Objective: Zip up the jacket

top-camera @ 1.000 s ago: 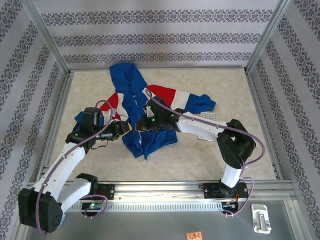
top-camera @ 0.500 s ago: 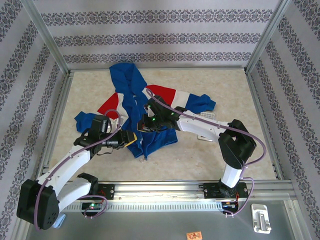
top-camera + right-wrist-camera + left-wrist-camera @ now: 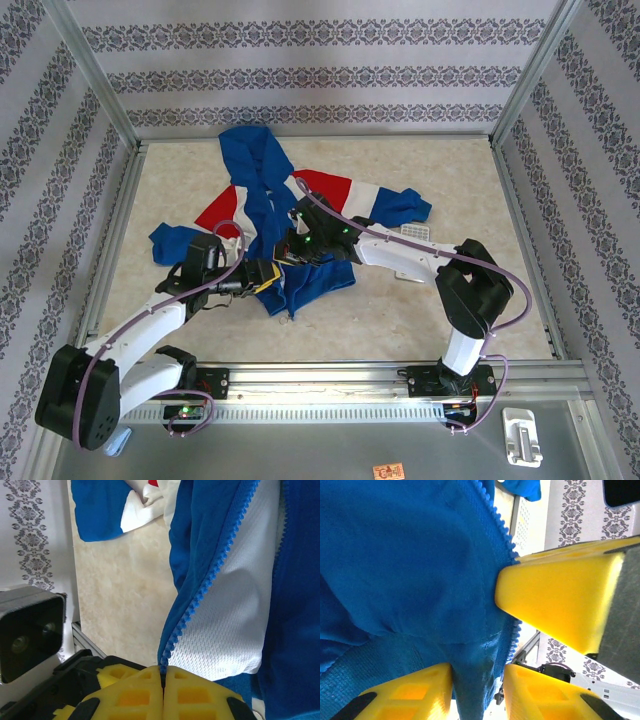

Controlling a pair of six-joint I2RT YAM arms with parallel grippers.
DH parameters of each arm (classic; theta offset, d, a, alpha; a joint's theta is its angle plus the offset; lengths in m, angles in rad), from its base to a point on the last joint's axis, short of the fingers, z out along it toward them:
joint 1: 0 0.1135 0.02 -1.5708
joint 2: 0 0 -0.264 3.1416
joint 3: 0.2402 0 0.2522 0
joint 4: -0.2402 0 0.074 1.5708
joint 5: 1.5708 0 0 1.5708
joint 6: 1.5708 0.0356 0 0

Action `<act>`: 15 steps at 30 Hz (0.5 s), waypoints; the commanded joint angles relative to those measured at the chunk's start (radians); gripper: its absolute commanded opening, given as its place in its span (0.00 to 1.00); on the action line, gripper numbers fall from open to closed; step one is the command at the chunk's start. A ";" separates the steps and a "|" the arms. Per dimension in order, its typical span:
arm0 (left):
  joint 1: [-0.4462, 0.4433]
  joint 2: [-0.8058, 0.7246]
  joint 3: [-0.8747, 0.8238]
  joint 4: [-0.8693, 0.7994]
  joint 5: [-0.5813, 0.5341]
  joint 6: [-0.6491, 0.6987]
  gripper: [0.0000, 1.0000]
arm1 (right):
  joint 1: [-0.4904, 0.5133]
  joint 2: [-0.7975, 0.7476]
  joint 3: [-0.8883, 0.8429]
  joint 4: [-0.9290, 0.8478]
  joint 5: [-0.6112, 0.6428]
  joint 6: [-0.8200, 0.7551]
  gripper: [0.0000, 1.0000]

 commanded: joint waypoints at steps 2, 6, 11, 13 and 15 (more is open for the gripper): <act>-0.012 0.005 -0.017 0.089 0.039 -0.016 0.27 | 0.001 0.007 -0.014 0.042 -0.016 0.026 0.00; -0.012 0.010 -0.031 0.132 0.055 -0.032 0.22 | 0.001 0.009 -0.017 0.043 -0.016 0.028 0.00; -0.012 0.004 -0.042 0.141 0.059 -0.035 0.09 | 0.001 0.011 -0.020 0.043 -0.014 0.026 0.00; -0.011 -0.002 -0.047 0.145 0.059 -0.037 0.01 | 0.001 0.010 -0.023 0.041 -0.014 0.025 0.00; -0.012 -0.010 -0.052 0.143 0.056 -0.035 0.00 | 0.001 0.002 -0.028 0.037 -0.007 0.020 0.00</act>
